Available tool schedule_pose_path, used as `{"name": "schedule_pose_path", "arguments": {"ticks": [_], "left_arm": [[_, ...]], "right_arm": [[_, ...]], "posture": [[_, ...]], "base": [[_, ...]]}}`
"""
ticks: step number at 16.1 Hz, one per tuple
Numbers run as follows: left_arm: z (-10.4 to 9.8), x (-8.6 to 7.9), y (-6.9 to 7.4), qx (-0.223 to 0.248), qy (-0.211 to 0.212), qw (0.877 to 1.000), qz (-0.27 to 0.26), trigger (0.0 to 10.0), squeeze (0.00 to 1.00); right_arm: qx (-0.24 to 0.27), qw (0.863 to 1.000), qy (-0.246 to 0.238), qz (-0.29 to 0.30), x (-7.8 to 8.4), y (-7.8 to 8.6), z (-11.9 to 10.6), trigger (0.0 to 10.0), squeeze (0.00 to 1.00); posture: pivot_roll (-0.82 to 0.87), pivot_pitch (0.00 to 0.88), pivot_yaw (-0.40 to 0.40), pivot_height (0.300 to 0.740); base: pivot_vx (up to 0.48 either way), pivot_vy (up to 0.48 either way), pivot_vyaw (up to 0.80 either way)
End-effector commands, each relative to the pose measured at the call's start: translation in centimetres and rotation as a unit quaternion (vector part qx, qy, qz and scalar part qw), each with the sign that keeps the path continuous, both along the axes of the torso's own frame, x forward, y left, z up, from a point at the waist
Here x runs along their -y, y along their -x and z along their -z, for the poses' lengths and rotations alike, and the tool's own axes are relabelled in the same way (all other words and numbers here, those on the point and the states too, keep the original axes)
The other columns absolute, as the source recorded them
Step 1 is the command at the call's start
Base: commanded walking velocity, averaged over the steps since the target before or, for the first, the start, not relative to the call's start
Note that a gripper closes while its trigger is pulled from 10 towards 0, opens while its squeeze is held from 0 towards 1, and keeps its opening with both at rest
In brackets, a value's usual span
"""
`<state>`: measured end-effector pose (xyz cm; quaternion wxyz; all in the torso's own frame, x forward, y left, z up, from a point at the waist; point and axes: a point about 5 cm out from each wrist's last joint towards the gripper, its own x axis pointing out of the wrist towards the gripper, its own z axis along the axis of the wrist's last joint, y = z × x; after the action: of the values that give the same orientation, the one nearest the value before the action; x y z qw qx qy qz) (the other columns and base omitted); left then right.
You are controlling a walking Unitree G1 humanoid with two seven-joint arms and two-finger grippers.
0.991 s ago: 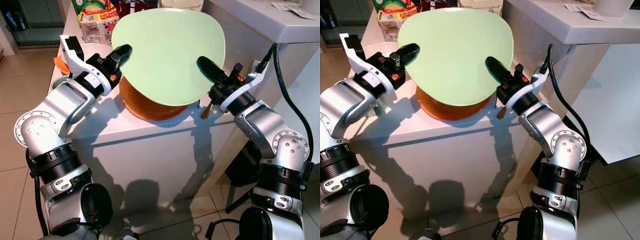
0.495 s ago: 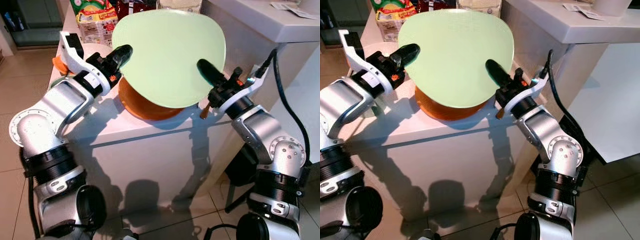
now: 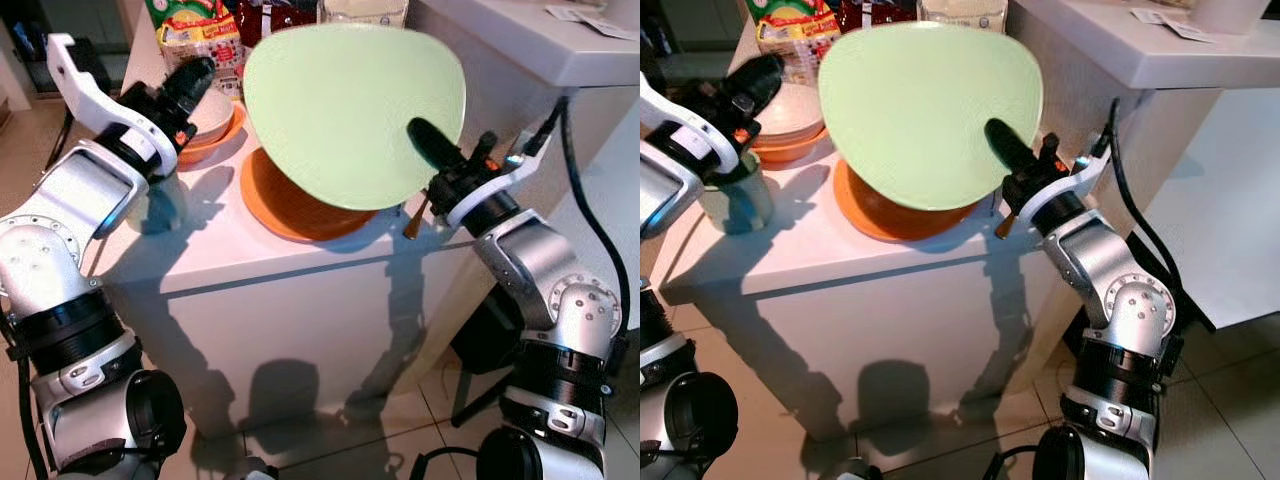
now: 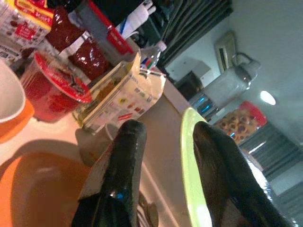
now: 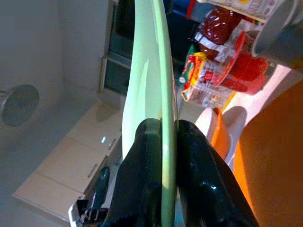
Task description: Setting the table
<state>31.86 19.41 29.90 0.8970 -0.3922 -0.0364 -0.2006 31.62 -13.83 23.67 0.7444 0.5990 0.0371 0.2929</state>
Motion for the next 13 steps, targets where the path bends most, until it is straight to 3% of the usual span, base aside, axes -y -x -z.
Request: {"name": "schedule_pose_path", "arguments": {"ticks": [1, 2, 3, 4, 5, 6, 7, 10, 11, 12, 13], "left_arm": [[-0.3, 0.1, 0.1, 0.013, -0.006, 1.000, -0.001, 10.0, 1.00], [-0.8, -0.3, 0.2, 0.031, -0.003, 0.999, -0.012, 10.0, 0.00], [-1.8, -0.5, 0.6, 0.068, -0.023, 0.997, -0.022, 10.0, 0.00], [-2.7, -0.5, 1.2, 0.108, -0.080, 0.990, -0.043, 10.0, 0.00], [-3.2, -0.3, 1.9, 0.140, -0.170, 0.972, -0.082, 10.0, 0.00], [-2.9, 0.1, 2.4, 0.143, -0.253, 0.951, -0.101, 10.0, 0.00], [-2.2, 0.7, 2.8, 0.141, -0.289, 0.941, -0.105, 10.0, 0.00], [-0.2, 1.4, 3.6, 0.140, -0.305, 0.934, -0.125, 10.0, 0.00], [0.9, 1.7, 3.6, 0.136, -0.332, 0.923, -0.137, 10.0, 0.00], [1.3, 1.8, 3.6, 0.136, -0.342, 0.919, -0.143, 10.0, 0.00], [1.8, 2.3, 3.7, 0.138, -0.352, 0.915, -0.142, 10.0, 0.00]], "right_arm": [[0.025, 0.999, -0.015, 0.016, 1.1, 0.5, -1.1, 0.0, 0.00], [0.027, 0.999, -0.016, 0.018, 1.6, 0.8, -1.1, 0.0, 0.00], [0.032, 0.999, -0.017, 0.016, 1.9, 1.3, -1.2, 0.0, 0.00], [0.034, 0.999, -0.005, 0.015, 1.9, 1.9, -1.3, 0.0, 0.00], [0.039, 0.999, 0.018, 0.020, 2.1, 2.4, -1.3, 0.0, 0.00], [0.062, 0.996, 0.052, 0.037, 2.3, 3.1, -1.7, 0.0, 0.00], [0.087, 0.991, 0.086, 0.052, 2.1, 3.8, -2.3, 0.0, 0.00], [0.124, 0.978, 0.153, 0.065, 0.8, 5.3, -3.1, 0.0, 0.00], [0.149, 0.963, 0.212, 0.080, 0.2, 5.7, -3.4, 0.7, 0.00], [0.163, 0.954, 0.236, 0.087, 0.0, 5.8, -3.7, 9.4, 0.00], [0.191, 0.940, 0.265, 0.099, -0.3, 6.0, -4.2, 10.0, 0.00]], "posture": [[0.08, 0.000, -0.029, 0.740], [0.08, 0.000, -0.024, 0.740], [0.07, 0.000, -0.018, 0.740], [0.07, 0.000, -0.013, 0.740], [0.07, 0.000, -0.012, 0.740], [0.07, 0.000, -0.009, 0.740], [0.07, 0.000, -0.009, 0.740], [0.07, 0.000, -0.018, 0.740], [0.07, 0.000, -0.020, 0.740], [0.06, 0.000, -0.020, 0.740], [0.06, 0.000, -0.021, 0.740]], "base": [[0.000, 0.000, 0.00], [0.000, 0.000, 0.00], [0.000, 0.000, 0.00], [0.000, 0.000, 0.00], [0.000, 0.000, 0.00], [0.000, 0.000, 0.00], [0.000, 0.000, 0.00], [0.000, 0.000, 0.00], [0.000, 0.000, 0.00], [0.000, 0.000, 0.00], [0.000, 0.000, 0.00]]}}
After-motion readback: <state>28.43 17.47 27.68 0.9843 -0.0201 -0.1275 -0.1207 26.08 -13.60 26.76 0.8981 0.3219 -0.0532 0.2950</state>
